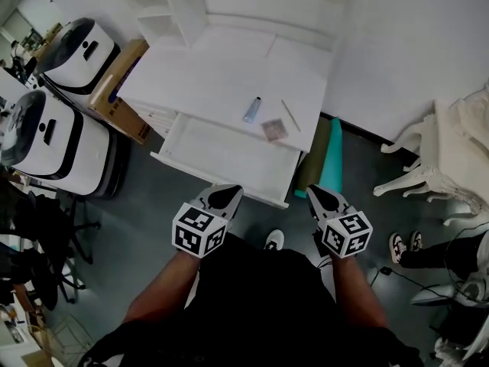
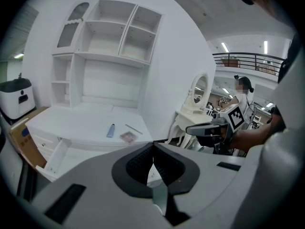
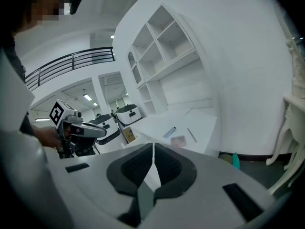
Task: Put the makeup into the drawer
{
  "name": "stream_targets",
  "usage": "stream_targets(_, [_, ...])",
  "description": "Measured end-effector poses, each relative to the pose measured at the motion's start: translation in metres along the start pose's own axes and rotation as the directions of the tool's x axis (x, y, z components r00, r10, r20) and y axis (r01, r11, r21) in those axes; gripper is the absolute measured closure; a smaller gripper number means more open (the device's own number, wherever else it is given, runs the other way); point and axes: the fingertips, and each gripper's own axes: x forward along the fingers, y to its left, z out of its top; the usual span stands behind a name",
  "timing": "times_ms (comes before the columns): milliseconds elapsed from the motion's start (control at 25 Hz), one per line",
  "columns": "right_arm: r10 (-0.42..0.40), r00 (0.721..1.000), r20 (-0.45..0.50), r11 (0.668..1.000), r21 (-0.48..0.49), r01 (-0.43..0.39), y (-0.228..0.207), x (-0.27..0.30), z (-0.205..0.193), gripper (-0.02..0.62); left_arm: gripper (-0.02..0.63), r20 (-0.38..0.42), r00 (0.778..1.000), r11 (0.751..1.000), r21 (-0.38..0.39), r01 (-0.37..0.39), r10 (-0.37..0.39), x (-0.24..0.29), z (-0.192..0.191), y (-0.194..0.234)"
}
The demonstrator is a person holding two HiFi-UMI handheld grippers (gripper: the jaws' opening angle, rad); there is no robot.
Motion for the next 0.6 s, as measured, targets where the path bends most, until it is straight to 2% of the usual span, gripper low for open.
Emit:
stream_targets(320, [0.022, 1.0, -0.02, 0.999, 0.032, -0.021, 0.002, 0.029, -0.002, 0.566, 0.595, -0.021, 1.0, 1.0, -0.012, -0.002, 0.002, 0.008, 0.001, 0.027])
stream_targets(600, [-0.052, 0.999, -0.015, 0.993, 0.105, 0.053, -0.004, 0.055, 0.0, 0.566, 0.595, -0.048, 0.996, 0.997, 0.039, 0.071, -0.069, 0.028, 0.013, 0.061])
